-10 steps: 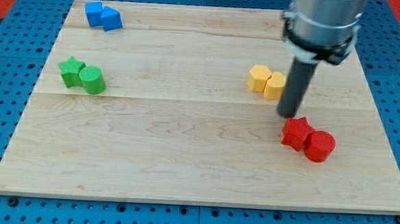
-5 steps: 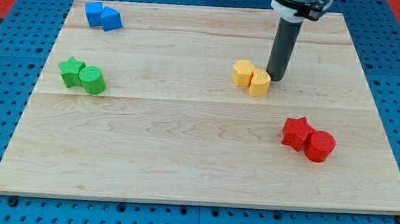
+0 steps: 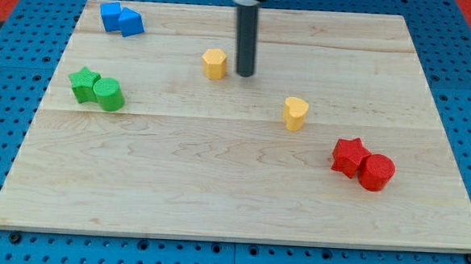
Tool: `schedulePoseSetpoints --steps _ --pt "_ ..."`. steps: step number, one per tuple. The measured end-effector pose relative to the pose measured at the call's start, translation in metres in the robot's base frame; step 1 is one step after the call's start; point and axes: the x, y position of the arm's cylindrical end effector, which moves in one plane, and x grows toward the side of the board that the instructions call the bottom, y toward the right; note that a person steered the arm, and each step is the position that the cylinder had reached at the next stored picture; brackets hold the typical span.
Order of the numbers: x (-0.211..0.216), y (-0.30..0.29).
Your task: Place the yellow blocks vertically at the center of the board
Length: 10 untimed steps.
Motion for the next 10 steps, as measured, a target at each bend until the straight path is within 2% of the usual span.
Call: schedulePoseSetpoints --steps 1,2,4,5,6,7,9,10 --pt "0.018 0.093" --pt "0.052 0.099" --pt "0.082 0.068" --pt "0.081 -0.024" --pt "0.079 -0.049" --pt "0.102 0.005" --pt "0.118 -0.079" --pt "0.082 -0.075"
